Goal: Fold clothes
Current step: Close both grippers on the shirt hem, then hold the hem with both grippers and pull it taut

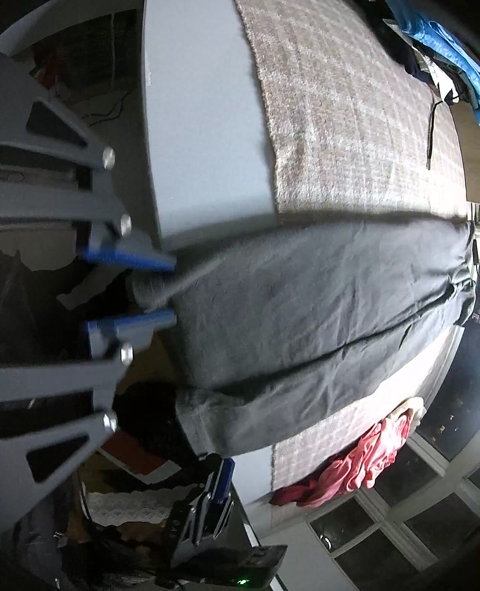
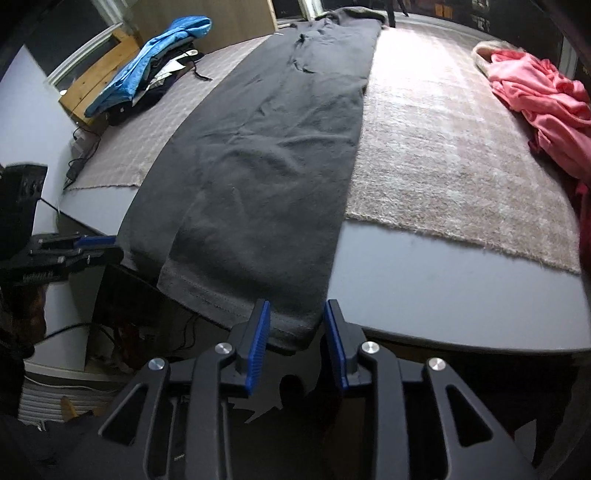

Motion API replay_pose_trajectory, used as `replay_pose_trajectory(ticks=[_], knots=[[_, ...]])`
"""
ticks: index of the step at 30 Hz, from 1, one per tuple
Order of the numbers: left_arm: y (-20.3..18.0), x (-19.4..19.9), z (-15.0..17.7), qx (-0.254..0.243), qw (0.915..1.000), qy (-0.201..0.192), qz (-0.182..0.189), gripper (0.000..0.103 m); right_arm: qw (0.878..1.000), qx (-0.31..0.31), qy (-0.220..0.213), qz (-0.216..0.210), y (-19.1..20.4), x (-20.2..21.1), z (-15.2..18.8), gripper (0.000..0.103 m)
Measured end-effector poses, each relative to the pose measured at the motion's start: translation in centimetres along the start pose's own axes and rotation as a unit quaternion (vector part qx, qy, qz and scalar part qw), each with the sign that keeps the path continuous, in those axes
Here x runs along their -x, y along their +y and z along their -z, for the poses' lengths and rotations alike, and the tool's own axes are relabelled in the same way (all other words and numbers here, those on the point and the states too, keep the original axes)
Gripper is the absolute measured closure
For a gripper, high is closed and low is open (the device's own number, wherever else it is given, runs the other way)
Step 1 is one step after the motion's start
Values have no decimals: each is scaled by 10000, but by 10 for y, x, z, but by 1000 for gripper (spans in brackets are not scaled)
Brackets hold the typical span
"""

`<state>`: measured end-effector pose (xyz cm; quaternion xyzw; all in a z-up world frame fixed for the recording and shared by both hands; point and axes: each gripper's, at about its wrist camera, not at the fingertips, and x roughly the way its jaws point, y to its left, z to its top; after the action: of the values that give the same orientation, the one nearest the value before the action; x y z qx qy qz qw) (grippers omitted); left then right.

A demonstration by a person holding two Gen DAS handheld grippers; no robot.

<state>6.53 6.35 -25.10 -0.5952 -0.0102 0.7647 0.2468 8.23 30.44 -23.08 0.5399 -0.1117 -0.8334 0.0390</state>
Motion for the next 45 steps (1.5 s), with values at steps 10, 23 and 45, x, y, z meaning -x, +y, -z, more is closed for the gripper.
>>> replay_pose_trajectory(ticks=[10, 23, 45], knots=[[10, 26, 4, -57, 9996, -264, 115, 98, 9997, 237, -59, 76, 4, 12, -7, 100], [22, 31, 7, 46, 9993, -357, 52, 98, 9973, 589, 154, 403, 16, 6, -6, 101], [47, 35, 19, 423, 9978, -501, 15, 103, 9934, 862, 533, 539, 19, 5, -8, 101]])
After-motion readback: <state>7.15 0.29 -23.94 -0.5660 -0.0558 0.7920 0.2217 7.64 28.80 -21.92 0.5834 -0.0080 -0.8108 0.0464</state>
